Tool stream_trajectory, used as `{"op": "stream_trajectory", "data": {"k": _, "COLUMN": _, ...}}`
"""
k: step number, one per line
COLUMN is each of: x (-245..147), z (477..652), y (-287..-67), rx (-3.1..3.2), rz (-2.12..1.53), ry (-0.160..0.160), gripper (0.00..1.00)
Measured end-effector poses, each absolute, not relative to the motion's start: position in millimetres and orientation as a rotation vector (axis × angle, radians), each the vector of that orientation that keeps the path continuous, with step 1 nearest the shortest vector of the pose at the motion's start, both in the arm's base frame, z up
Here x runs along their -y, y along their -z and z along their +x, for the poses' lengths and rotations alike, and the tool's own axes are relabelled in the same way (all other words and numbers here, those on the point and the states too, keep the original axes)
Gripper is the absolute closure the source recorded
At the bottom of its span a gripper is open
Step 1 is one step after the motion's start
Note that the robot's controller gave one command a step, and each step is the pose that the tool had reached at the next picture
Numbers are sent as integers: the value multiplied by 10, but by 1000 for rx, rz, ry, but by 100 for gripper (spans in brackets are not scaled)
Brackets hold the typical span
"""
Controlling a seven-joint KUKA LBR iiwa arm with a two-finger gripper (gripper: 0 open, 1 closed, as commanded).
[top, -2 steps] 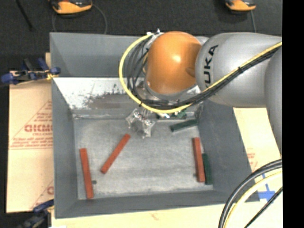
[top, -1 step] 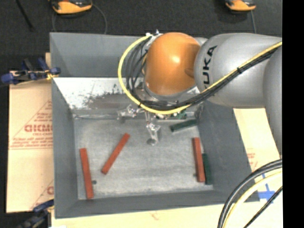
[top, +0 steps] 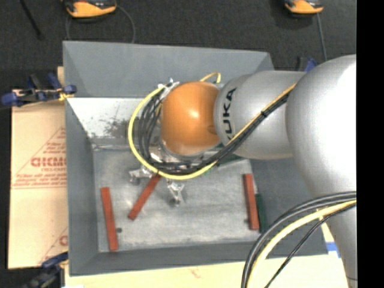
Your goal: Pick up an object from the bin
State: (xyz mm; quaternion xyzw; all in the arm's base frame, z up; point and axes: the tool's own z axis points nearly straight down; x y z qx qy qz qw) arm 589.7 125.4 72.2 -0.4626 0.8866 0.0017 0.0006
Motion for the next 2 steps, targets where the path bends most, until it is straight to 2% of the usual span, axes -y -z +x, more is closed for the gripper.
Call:
{"op": "stream_trajectory", "data": {"k": 1, "x": -1243, "z": 5923, "y": -763, "rx": -2783, "rz": -1442, "ry": -1, "gripper": 100}}
{"op": "stream_trajectory", "data": {"k": 2, "x": -1126, "z": 6095, "y": -1926, "rx": -2783, "rz": -1428, "ry": 7, "gripper": 100}}
